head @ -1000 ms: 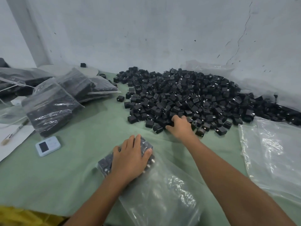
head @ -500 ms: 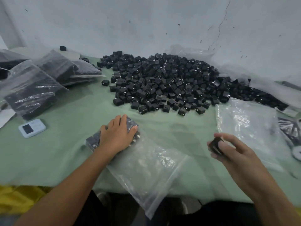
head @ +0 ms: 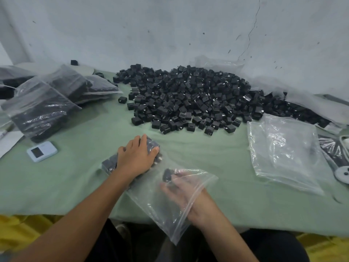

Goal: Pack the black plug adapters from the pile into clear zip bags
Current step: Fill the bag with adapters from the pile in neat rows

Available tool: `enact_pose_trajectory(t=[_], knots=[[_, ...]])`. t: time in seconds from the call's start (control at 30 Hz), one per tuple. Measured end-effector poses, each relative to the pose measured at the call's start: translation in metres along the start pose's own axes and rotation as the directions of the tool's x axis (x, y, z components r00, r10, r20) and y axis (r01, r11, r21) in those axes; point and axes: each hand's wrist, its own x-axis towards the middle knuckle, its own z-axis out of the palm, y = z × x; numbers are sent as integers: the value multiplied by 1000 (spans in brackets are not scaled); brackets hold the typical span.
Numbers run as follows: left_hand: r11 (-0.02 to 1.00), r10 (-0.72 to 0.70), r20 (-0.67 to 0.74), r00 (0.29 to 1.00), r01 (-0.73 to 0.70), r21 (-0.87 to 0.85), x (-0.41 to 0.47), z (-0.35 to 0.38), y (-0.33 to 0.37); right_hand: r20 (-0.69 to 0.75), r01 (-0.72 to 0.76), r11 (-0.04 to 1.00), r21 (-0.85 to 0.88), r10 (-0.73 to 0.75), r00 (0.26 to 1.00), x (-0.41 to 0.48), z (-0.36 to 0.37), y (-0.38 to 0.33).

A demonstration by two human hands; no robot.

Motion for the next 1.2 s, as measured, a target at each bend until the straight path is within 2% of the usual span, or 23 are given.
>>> enact_pose_trajectory(t=[0.07, 0.2, 0.27, 0.37, 0.47, 0.5, 0.6, 0.67, 0.77, 0.8, 0.93, 1.03, 1.1, 1.2], knots=[[1000, 7, -15, 1000, -7, -1, 0, 1, -1, 6, -7, 997, 71, 7, 1000, 21, 9, -1], [1000, 13, -34, 999, -13, -9, 1, 3, -1, -105, 127, 987, 97, -117, 988, 53, 24, 3], [1000, 15, -43, 999, -15, -4, 1, 3, -1, -175, 151, 987, 50, -140, 975, 61, 30, 8], [1000, 14, -39, 999, -15, -7, 0, 3, -1, -204, 254, 966, -44, -258, 944, 62, 29, 18], [1000, 10, -31, 999, -10, -17, 1, 1, 0, -330, 291, 917, -274, -374, 867, 64, 30, 20], [1000, 8, -28, 1000, -9, -17, 2, 1, 1, -354, 317, 909, -270, -400, 845, 65, 34, 21], [1000, 8, -31, 999, -9, -23, 0, 0, 1, -366, 389, 921, -33, -373, 852, 61, 47, 23], [1000, 12, -31, 999, -13, -28, 0, 0, 0, -327, 369, 929, -29, -357, 875, 59, 43, 27], [999, 10, -17, 1000, -10, -41, 1, 0, 1, -234, 301, 914, -272, -366, 901, 57, 33, 24], [999, 1, -11, 1000, -2, -49, 1, -1, 1, -210, 294, 909, -295, -362, 908, 56, 32, 21], [998, -30, -28, 999, 29, -54, 1, 0, 4, -115, 346, 867, -359, -409, 905, 50, 27, 18], [999, -21, -40, 999, 20, -38, 0, 1, 4, -250, 356, 805, -474, -511, 823, 50, 27, 24], [999, -23, -36, 999, 21, -38, 1, 0, 4, -354, 323, 802, -501, -531, 770, 53, 32, 28], [999, -20, -35, 999, 19, -32, 0, 1, 3, -381, 293, 837, -463, -486, 787, 61, 42, 31]])
